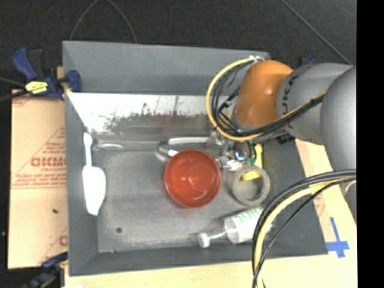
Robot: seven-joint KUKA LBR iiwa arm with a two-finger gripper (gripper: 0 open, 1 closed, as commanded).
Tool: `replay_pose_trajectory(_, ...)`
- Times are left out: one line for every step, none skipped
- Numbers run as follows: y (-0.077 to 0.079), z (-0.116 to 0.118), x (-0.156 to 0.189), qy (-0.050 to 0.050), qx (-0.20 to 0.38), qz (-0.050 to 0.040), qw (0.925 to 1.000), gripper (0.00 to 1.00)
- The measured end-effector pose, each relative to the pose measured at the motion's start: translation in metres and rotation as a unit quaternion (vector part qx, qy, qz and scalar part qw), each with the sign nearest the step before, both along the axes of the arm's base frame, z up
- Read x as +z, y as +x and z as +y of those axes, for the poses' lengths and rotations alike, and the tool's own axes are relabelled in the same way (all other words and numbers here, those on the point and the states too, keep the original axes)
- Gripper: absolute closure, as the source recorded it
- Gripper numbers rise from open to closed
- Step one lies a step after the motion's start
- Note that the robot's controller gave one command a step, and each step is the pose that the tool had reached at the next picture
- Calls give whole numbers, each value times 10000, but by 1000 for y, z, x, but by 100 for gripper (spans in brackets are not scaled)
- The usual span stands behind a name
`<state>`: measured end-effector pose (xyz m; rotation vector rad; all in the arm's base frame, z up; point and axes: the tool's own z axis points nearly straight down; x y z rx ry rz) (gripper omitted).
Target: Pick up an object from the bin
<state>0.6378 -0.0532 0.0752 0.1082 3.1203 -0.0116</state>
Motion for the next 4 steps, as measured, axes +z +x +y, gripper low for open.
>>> replay_pose_trajectory(-5,59,-4,41,-510,5,9987,0)
replay_pose_trajectory(-25,61,-2,9,-660,-14,9978,100)
replay_pose_trajectory(-25,61,-2,9,-658,-14,9978,100)
replay_pose_trajectory(-10,79,-3,-15,125,-47,9999,100)
